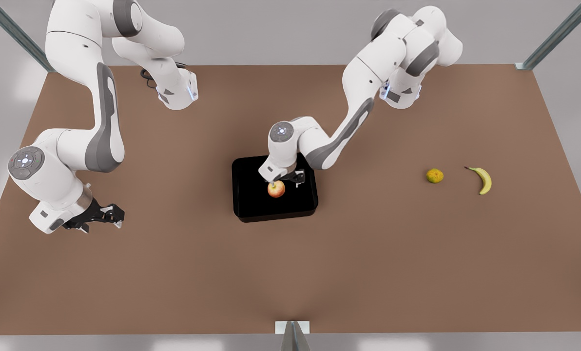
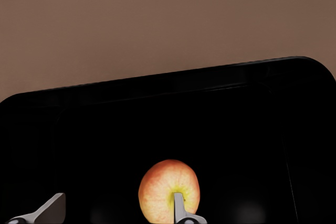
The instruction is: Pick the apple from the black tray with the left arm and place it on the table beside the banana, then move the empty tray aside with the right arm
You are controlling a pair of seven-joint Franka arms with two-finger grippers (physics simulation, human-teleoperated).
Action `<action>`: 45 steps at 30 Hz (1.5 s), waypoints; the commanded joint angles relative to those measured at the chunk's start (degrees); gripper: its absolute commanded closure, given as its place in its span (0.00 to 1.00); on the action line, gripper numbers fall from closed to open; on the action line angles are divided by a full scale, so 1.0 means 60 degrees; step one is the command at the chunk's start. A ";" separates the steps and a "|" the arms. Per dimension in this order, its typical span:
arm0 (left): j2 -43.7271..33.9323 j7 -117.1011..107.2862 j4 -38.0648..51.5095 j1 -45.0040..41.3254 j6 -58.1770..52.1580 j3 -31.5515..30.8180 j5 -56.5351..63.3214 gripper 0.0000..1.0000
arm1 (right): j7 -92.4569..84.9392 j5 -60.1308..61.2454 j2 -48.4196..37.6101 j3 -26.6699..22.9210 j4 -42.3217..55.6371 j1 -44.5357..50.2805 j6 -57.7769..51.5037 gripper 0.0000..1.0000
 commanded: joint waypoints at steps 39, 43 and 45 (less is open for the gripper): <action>-0.5555 0.6532 -0.4745 0.3361 -0.2862 -0.0427 -0.1121 0.39 | 0.5253 -0.0208 0.0284 0.0071 0.2045 0.3779 -0.2735 0.00; -0.5423 1.3295 -0.4789 0.6757 -0.1838 -0.0354 -0.1121 0.39 | 0.6573 -0.0019 0.0709 0.0100 0.2206 0.5142 -0.2823 0.00; -0.5115 1.6125 -0.5241 0.8282 -0.0491 -0.0354 -0.1297 0.39 | 0.6998 0.0524 0.0694 0.0393 0.2206 0.5172 -0.2852 0.00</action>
